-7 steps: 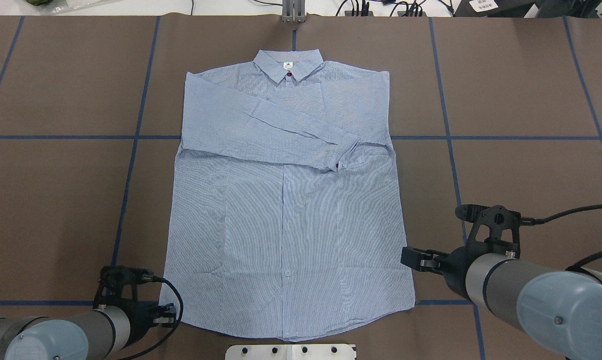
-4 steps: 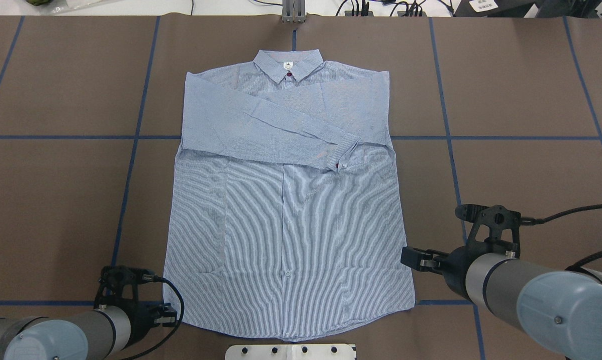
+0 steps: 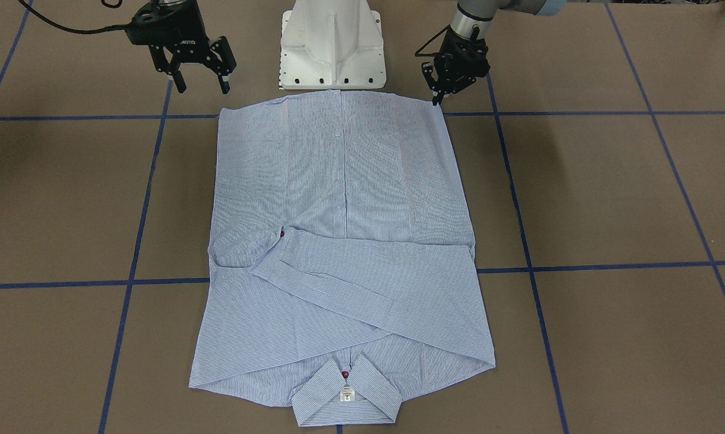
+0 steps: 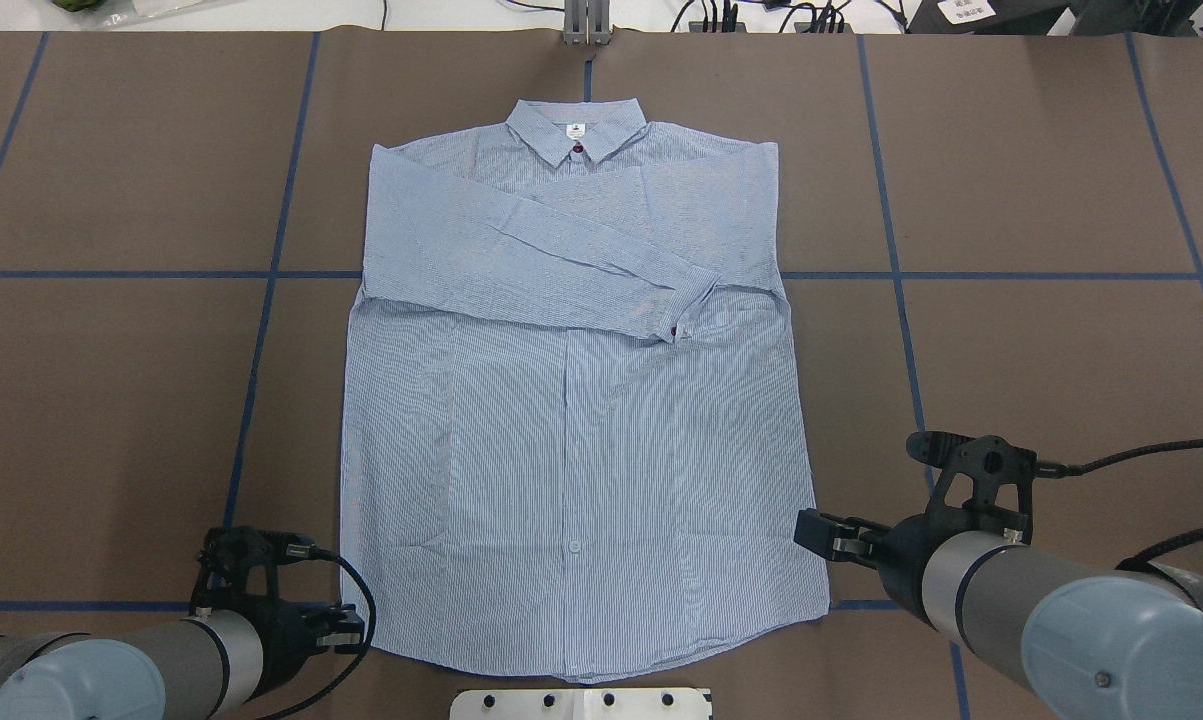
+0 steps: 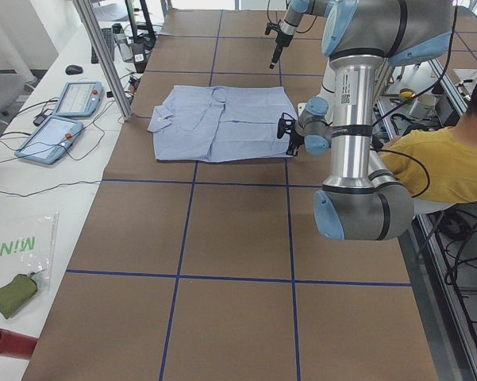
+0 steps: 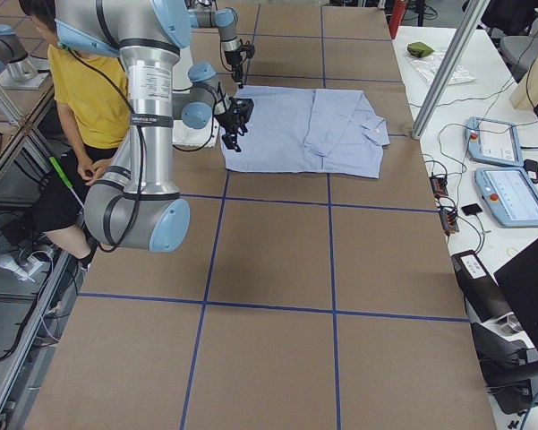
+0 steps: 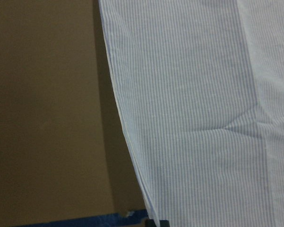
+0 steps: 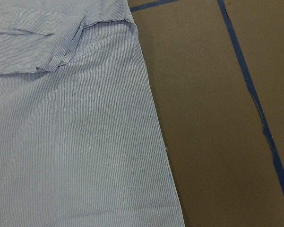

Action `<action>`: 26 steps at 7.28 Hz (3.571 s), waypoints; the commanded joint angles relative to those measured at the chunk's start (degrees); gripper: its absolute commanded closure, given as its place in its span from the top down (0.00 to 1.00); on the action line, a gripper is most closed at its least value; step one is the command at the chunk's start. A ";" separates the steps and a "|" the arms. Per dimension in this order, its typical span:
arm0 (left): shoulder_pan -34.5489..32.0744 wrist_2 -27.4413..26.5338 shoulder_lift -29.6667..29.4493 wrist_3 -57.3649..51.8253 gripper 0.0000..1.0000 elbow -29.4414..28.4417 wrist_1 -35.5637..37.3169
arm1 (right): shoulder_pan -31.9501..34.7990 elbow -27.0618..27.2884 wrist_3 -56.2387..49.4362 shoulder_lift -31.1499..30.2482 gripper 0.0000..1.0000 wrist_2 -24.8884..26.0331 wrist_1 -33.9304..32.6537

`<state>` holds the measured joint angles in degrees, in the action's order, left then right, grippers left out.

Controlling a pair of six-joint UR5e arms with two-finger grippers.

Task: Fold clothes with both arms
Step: 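Align both grippers at the hem corners and close on the fabric, then lift the hem corners with both grippers and pull them toward the collar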

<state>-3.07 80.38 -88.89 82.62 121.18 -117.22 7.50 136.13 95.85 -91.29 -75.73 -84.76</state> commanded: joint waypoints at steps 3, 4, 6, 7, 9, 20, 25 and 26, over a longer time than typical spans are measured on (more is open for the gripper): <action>0.00 -0.58 -1.11 0.00 0.00 0.37 -0.29 | -8.01 -6.47 9.49 -4.51 0.64 10.25 9.97; 0.00 -0.75 -1.11 -0.09 0.00 0.37 -0.37 | -10.20 -7.71 12.22 -4.60 0.57 12.17 9.97; 0.00 -1.98 -1.11 -0.17 0.00 0.54 -0.37 | -12.76 -9.73 13.83 -4.86 0.57 14.55 9.88; 0.00 -2.25 -1.11 -0.26 0.00 0.63 -0.37 | -13.99 -10.44 14.18 -4.86 0.58 15.95 9.79; 0.00 -2.78 -1.20 -0.26 0.00 0.72 -0.37 | -15.14 -11.67 14.71 -4.51 0.58 17.28 9.62; 0.00 -2.34 -1.38 -0.44 0.00 2.03 -0.37 | -15.41 -11.62 15.06 -0.64 0.00 18.87 6.74; -1.14 9.30 2.66 -0.97 0.00 30.17 13.36 | -15.76 21.68 15.06 1.45 0.00 9.92 -25.32; -4.37 13.70 1.71 -1.05 0.00 34.17 18.91 | -10.88 22.85 14.54 5.12 0.00 4.16 -27.71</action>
<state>-4.81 88.61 -86.99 81.64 148.33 -105.31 -7.18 155.26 110.79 -89.74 -66.02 -107.94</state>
